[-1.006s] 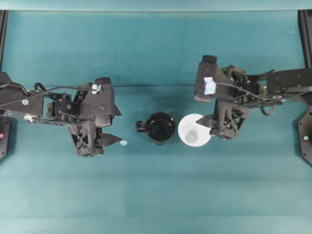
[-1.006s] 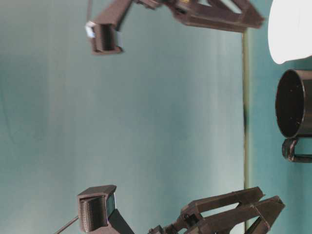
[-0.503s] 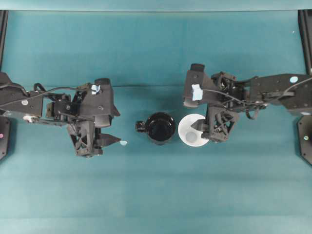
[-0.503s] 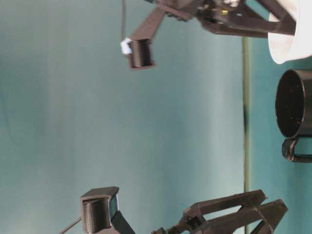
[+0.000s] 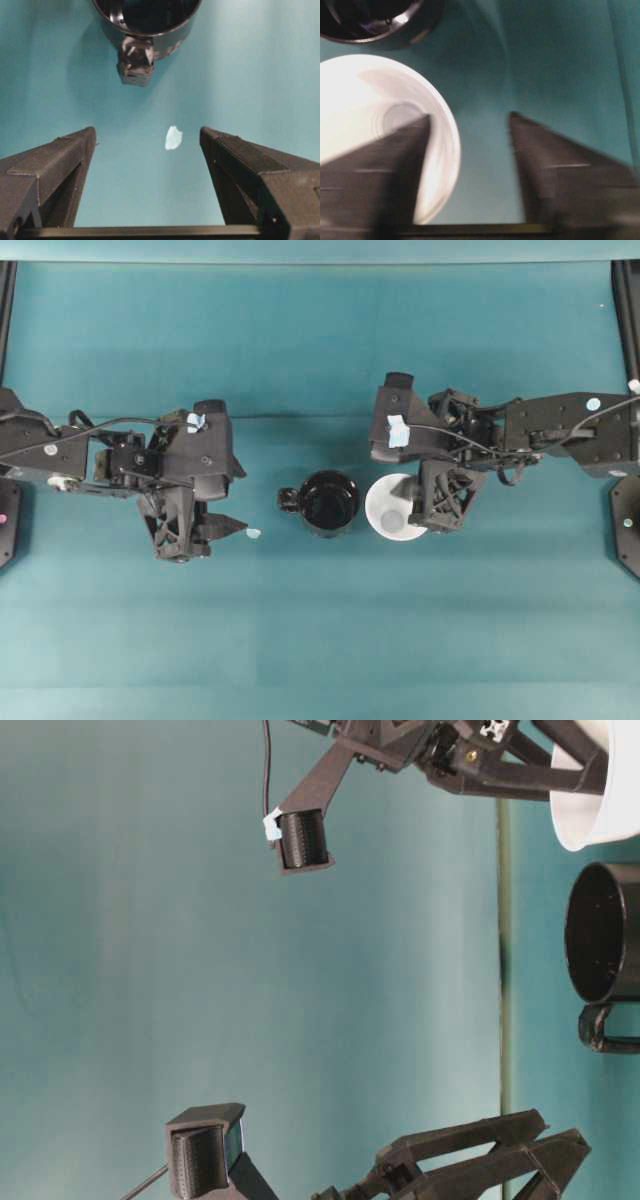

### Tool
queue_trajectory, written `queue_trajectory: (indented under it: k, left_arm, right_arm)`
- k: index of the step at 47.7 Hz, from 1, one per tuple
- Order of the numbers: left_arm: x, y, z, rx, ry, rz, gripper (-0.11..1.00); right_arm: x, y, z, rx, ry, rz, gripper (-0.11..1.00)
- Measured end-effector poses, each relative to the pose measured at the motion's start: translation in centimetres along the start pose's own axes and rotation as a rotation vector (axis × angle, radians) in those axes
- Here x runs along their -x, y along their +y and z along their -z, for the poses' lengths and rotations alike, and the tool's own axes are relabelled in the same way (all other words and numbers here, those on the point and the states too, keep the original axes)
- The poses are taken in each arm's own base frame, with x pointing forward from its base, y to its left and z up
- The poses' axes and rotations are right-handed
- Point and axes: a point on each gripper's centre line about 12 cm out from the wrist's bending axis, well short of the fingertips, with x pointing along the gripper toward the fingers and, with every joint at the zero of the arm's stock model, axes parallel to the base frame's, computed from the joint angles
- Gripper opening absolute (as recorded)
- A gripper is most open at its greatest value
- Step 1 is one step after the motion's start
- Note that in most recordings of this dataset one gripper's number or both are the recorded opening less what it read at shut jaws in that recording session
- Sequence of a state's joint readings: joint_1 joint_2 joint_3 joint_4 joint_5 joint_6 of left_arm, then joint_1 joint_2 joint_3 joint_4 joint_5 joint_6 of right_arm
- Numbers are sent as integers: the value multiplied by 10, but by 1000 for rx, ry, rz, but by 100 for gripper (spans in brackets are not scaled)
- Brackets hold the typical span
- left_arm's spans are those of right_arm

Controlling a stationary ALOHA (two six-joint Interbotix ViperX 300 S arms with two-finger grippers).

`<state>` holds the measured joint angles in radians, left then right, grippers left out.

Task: Put a paper cup into the cup holder on your left arm.
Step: 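Move the right gripper to the white paper cup and grasp its rim, then lift the white cup with the right gripper over the black mug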

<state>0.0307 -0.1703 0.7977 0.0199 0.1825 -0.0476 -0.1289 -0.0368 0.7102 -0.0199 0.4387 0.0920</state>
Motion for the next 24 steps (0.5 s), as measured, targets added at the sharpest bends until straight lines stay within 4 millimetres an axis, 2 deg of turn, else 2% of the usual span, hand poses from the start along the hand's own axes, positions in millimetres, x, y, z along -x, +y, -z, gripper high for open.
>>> queue_trajectory:
  k: [5, 10, 14, 24]
  left_arm:
    - [0, -1, 0, 0, 0, 1, 89]
    - [0, -1, 0, 0, 0, 1, 89]
    - [0, 0, 0, 2, 0, 0, 89]
    - [0, 1, 0, 4, 3, -2, 89]
  right_arm:
    - [1, 5, -2, 10, -1, -7, 15]
    - [4, 7, -3, 1, 10, -13, 1]
    - [7, 7, -3, -1, 21, -15, -4]
    - [16, 7, 0, -17, 48, -20, -4]
